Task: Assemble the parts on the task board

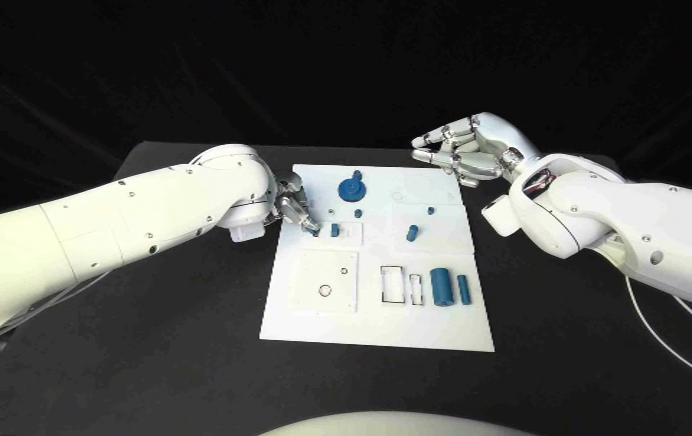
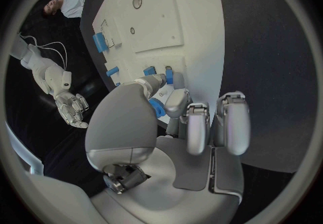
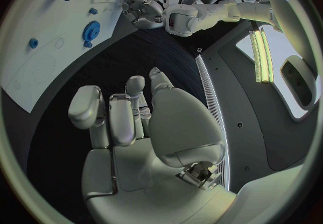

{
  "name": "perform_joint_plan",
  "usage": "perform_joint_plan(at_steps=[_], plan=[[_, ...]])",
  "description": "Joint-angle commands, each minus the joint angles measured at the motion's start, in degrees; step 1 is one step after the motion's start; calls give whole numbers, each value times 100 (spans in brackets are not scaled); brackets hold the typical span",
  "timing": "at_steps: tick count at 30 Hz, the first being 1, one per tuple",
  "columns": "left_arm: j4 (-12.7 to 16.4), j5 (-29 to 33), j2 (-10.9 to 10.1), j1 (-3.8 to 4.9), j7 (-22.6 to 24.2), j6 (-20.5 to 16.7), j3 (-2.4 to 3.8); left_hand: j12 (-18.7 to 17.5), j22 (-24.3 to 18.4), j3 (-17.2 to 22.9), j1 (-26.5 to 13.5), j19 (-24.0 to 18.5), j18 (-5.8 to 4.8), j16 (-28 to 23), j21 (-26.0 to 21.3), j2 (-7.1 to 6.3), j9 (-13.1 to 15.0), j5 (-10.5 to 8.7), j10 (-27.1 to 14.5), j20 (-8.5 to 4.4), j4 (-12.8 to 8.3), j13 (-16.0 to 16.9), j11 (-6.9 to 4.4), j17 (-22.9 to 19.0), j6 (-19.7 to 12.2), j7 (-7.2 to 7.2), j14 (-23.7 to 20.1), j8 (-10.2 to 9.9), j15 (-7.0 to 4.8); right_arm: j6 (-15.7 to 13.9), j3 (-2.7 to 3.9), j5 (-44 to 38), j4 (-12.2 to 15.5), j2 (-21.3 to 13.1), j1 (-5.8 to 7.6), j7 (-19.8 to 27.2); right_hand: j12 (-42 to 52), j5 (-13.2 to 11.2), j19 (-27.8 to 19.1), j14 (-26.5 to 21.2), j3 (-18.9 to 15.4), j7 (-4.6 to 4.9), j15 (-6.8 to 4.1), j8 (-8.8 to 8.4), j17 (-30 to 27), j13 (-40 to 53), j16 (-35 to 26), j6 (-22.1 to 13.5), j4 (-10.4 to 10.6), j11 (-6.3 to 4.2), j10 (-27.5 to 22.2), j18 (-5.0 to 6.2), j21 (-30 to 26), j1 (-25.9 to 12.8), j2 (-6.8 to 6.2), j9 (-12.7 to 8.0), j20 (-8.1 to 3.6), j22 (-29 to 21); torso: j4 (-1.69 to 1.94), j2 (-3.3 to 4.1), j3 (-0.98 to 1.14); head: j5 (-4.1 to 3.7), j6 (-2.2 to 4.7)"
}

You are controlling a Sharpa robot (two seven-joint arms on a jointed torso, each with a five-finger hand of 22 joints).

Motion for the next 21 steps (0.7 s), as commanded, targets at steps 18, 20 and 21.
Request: perform_joint_plan(at_steps=[18, 20, 21], plan=[[-43, -210, 85, -43, -72, 216, -26, 40, 1062, 791, -1, 338, -20, 14, 14, 61, 7, 27, 58, -24, -836, 10, 6, 1508, 26, -27, 612, 38, -34, 83, 0, -21, 11, 3, -7, 26, 20, 27, -36, 141, -4, 24, 21, 12, 5, 5, -25, -17, 16, 2, 6, 31, -35, 2, 68, 0, -12, -3, -7, -1, 8, -8, -27], [-48, -191, 97, -44, -81, 259, -27, 40, 1062, 791, -1, 338, -20, 14, 14, 61, 7, 27, 58, -24, -836, 10, 6, 1508, 26, -27, 612, 38, -34, 84, 0, -21, 12, 3, -7, 26, 20, 27, -36, 141, -4, 24, 21, 12, 5, 5, -25, -17, 16, 2, 6, 31, -35, 2, 68, 0, -12, -3, -7, -2, 8, -9, -23], [-51, -176, 102, -44, -87, 281, -27, 49, 1062, 792, -6, 337, -20, 14, 14, 64, 7, 29, 64, -24, -835, 21, 5, 1508, 31, -26, 612, 38, -33, 84, 0, -21, 12, 4, -7, 26, 20, 27, -36, 141, -4, 24, 21, 12, 5, 5, -25, -17, 16, 2, 6, 31, -35, 2, 68, 0, -12, -3, -8, -2, 8, -15, -42]])
